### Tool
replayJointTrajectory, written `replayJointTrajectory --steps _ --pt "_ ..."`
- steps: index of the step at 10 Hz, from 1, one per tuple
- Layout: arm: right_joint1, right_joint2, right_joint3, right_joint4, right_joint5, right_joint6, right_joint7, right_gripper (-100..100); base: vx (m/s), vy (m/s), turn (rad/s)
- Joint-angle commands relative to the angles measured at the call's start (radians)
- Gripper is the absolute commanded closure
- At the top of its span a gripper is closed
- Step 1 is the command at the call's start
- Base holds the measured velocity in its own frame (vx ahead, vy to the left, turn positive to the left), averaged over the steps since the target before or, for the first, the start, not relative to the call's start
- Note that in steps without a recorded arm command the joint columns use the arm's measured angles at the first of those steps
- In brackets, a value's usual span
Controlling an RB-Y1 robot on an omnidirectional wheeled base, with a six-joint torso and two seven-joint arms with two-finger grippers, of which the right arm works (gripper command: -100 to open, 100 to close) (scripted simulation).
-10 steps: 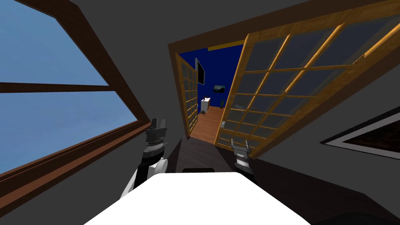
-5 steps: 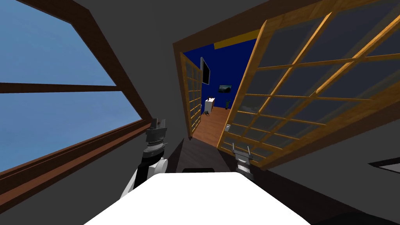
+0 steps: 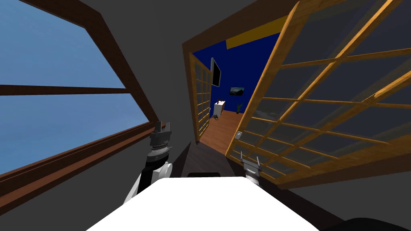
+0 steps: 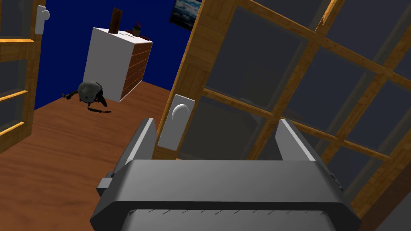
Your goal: Push the door open
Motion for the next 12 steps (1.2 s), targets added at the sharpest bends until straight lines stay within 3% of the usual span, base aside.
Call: replayJointTrajectory --steps 1,12 --pt "-0.003 0.003 -0.001 0.039 -0.020 -0.017 -0.036 -100 0.079 -0.068 0.168" --pt "0.018 0.027 0.004 0.240 -0.130 -0.117 -0.242 -100 0.078 -0.063 0.144"
